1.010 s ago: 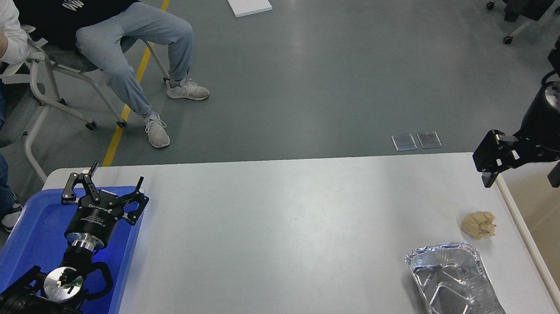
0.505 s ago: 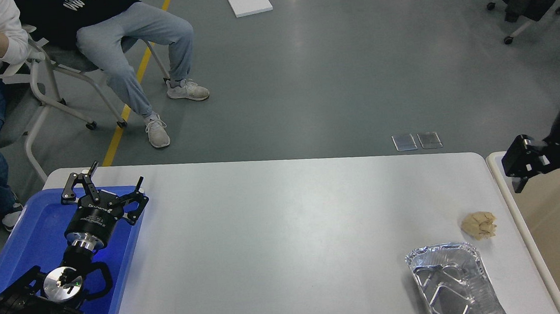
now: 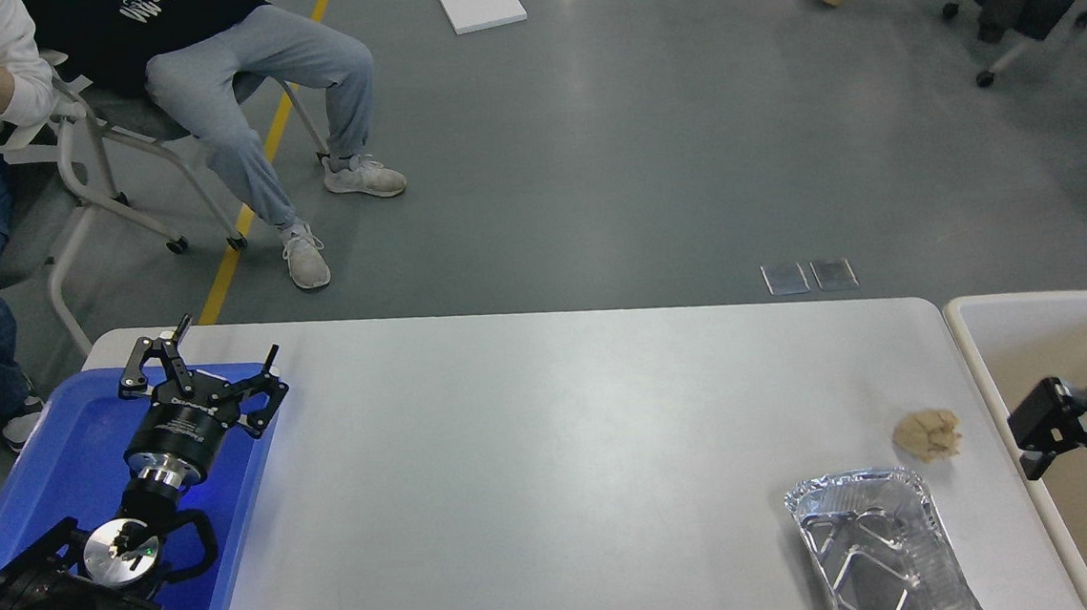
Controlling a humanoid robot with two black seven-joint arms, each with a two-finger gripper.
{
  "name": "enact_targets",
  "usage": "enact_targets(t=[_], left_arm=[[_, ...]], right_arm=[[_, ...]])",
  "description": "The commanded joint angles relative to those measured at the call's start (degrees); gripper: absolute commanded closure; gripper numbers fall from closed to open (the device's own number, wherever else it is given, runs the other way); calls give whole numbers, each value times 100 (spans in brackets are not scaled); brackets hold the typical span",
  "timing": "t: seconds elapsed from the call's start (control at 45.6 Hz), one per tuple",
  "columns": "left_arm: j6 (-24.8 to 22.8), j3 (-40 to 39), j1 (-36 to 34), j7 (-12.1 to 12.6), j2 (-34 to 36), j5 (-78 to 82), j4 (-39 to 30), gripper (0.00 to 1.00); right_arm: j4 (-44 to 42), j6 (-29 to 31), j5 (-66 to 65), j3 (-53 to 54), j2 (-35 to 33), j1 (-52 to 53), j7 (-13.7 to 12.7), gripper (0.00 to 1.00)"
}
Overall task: Tidy desktop
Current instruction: 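Move the right gripper down past the bin edge toward the foil tray, then lower the right gripper onto the silver foil tray's edge and grasp it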
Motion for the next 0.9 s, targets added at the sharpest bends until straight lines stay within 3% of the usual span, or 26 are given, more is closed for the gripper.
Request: enact_targets(t=[0.0, 0.263, 0.724, 0.878], left_arm=[[0, 0, 0, 0, -1, -1, -8, 0], [0, 0, 0, 0, -1, -1, 1, 0], [0, 0, 0, 0, -1, -1, 1, 0], [0, 0, 0, 0, -1, -1, -8, 0]], right_arm=[[-92, 0, -673, 1092, -609, -1032, 6, 0], [-602, -1485, -532, 1496, -609, -2157, -3, 0], [-602, -1477, 900, 1514, -670, -2403, -3, 0], [-505, -1310, 542, 1602, -407, -2289, -21, 0]])
